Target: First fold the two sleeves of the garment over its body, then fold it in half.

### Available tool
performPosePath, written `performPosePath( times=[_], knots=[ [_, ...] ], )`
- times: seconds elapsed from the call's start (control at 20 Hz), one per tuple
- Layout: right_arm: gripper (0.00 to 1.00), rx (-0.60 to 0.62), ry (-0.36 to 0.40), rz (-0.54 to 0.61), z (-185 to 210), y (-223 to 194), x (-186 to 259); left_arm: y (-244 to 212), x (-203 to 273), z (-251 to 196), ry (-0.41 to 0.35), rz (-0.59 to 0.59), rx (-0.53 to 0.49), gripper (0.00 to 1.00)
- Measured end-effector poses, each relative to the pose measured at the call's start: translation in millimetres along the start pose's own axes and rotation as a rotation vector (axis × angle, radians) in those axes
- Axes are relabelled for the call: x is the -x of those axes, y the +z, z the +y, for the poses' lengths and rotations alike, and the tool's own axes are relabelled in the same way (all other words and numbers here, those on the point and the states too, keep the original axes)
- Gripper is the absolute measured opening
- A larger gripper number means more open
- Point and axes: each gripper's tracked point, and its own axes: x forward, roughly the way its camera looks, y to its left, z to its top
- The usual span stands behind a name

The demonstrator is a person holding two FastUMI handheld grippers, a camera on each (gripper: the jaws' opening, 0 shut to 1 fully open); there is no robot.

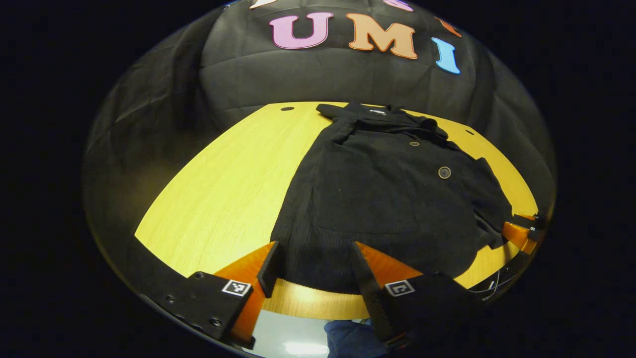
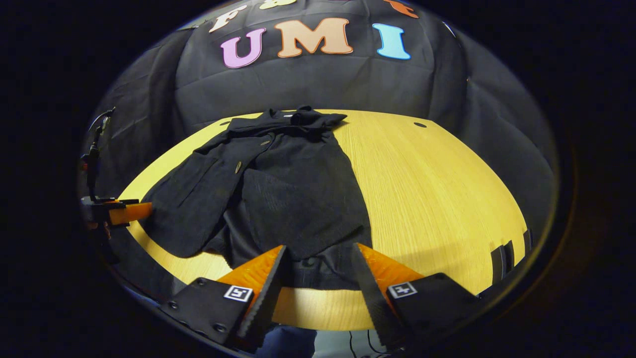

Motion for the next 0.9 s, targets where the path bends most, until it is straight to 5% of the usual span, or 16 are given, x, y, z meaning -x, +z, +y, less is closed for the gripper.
performPosePath(
  times=[0.25, 0.3, 0.4, 0.45, 0.55, 0.9],
  knots=[
    [0.22, 0.016, 0.045, -0.009, 14, -1, 1, -1, 0, -14, -0.039, 0.006, 0.003, 0.45],
    [0.18, 0.011, 0.051, -0.001, 14, 0, -1, -1, -1, -17, -0.047, 0.004, 0.019, 0.26],
    [0.24, 0.008, 0.055, 0.013, 17, -1, 2, 0, -1, -18, -0.043, 0.001, 0.047, 0.03],
    [0.11, 0.012, 0.05, 0.016, 17, 0, 1, 0, 0, -19, -0.043, 0.002, 0.054, 0.02],
    [0.06, 0.017, 0.039, 0.02, 17, 0, 2, 0, -1, -19, -0.049, 0.004, 0.068, 0.0],
    [0.02, -0.017, 0.02, 0.011, 17, 12, 7, 3, -3, -18, -0.063, 0.041, 0.084, 0.0]
  ],
)
